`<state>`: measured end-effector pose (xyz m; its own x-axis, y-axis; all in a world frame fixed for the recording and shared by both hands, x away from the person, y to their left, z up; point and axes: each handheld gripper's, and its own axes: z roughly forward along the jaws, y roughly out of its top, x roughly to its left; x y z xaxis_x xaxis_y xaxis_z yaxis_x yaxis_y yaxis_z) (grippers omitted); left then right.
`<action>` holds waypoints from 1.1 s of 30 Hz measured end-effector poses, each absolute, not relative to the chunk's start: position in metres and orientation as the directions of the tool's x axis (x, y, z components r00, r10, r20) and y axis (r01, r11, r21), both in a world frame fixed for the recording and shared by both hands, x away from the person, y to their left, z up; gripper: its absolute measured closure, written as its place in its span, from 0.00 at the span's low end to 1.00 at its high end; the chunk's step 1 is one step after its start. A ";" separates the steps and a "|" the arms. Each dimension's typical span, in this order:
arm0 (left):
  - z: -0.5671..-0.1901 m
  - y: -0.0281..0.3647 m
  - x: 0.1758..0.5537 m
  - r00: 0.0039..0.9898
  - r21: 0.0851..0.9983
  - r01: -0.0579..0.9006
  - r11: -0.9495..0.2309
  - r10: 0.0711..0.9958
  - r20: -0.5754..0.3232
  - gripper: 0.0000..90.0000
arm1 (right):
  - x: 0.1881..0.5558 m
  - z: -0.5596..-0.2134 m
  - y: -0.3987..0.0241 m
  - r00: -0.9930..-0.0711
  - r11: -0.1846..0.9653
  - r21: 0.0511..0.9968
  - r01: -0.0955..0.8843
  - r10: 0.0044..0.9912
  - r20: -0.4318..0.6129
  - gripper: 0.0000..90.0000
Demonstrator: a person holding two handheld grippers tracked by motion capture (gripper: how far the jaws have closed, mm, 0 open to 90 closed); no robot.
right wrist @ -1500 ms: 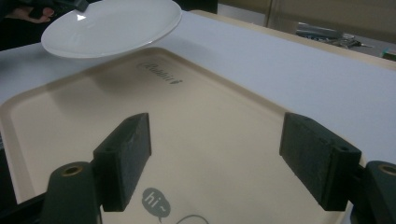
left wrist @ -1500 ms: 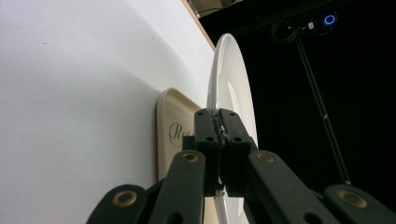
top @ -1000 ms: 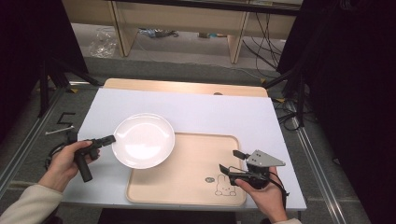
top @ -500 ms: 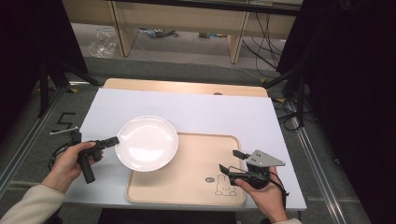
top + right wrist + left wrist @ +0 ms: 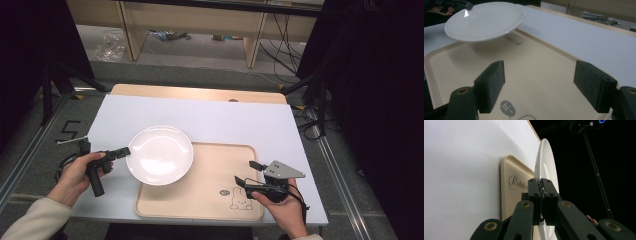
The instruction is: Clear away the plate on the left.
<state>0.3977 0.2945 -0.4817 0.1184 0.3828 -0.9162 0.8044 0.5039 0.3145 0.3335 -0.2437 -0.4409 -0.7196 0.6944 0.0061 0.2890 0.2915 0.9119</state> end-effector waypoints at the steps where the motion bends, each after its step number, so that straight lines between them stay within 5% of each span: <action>1: -0.483 0.294 0.398 0.127 0.315 0.797 0.516 0.367 -0.922 0.96 | 0.334 -0.441 -0.244 -0.720 0.292 0.912 0.288 0.694 0.005 0.29; 33: -0.482 0.282 0.398 0.120 0.311 0.821 0.478 0.387 -0.914 0.96 | 0.333 -0.441 -0.244 -0.721 0.292 0.912 0.289 0.693 0.006 0.29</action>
<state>0.3980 0.2820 -0.4824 0.1204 0.3871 -0.9142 0.8215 0.4782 0.3107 0.3334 -0.2435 -0.4409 -0.7209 0.6930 0.0064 0.2891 0.2923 0.9116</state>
